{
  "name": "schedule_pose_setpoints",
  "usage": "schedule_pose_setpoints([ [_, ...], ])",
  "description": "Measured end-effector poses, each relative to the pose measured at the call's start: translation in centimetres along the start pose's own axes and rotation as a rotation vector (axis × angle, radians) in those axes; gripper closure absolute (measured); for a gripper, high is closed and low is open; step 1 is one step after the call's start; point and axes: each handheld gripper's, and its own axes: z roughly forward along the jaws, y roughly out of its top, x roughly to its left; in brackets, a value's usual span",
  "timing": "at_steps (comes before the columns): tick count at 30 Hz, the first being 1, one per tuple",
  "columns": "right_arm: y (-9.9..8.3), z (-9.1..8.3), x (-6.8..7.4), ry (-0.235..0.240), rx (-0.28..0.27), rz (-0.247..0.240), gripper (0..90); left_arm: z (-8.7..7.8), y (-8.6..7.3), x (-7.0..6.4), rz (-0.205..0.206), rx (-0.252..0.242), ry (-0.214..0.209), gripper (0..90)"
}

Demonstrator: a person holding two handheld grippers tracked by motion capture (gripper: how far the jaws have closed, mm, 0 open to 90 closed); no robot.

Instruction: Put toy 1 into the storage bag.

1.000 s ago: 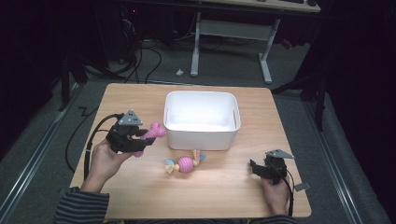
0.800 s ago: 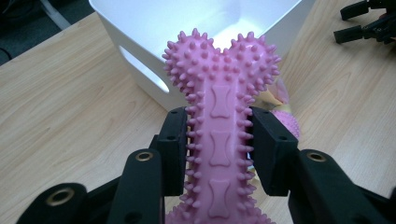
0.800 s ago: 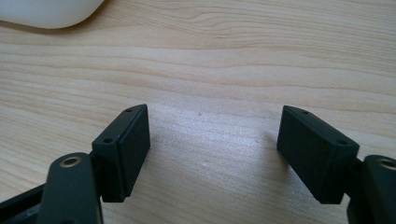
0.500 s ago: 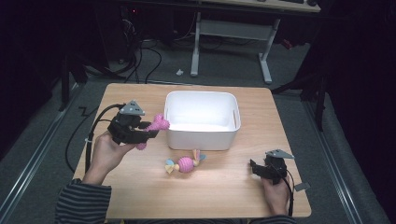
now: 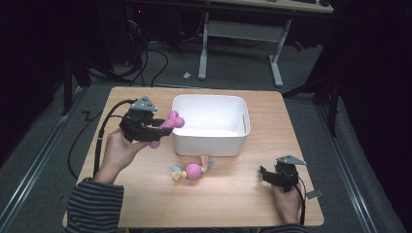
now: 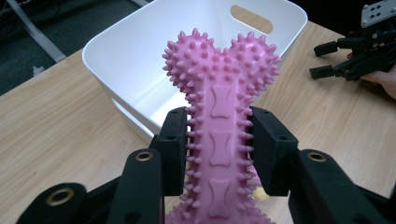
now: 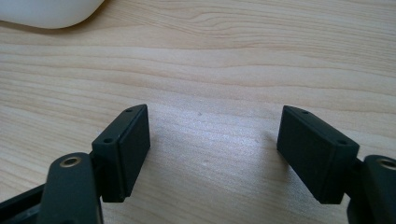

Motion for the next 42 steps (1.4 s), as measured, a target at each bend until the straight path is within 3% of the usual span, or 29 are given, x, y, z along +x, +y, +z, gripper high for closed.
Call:
schedule_pose_setpoints([
  [14,0.0,0.0,0.0,0.002,0.0,-0.001,25.6,1.6,2.8,-0.1,0.023,-0.004,-0.032,59.9],
  [42,0.0,0.0,0.0,0.004,0.0,-0.003,25.5,6.2,6.4,-0.4,0.066,0.02,-0.052,59.7],
])
